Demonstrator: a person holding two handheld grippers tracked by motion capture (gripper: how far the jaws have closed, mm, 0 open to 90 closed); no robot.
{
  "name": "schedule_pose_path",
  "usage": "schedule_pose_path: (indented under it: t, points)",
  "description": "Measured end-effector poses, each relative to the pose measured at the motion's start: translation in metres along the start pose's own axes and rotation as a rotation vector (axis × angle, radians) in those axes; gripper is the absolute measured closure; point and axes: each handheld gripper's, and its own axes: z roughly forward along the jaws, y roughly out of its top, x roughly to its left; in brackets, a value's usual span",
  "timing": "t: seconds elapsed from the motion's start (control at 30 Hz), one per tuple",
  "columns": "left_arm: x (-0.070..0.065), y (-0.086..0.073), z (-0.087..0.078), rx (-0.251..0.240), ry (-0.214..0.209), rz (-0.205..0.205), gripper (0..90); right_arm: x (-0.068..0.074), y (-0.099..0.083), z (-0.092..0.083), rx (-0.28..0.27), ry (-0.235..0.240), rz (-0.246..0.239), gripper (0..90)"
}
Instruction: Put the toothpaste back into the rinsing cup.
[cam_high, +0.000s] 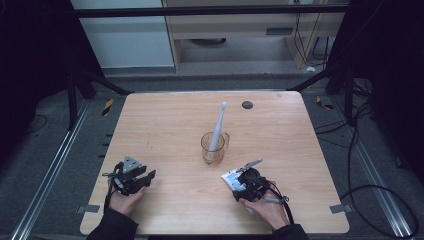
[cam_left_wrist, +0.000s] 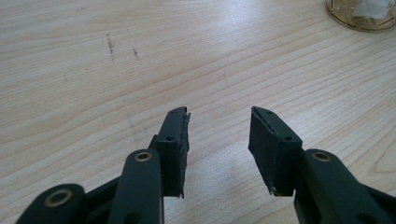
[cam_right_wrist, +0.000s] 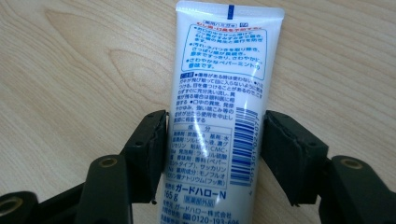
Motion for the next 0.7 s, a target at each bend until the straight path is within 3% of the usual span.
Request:
schedule_pose_path:
  t: [0.7]
  points:
    - [-0.001,0.001,0.002,0.01,-0.001,0.003,56.9,0.005,0.017,0.011,0.019,-0.054,-0.043,38.3]
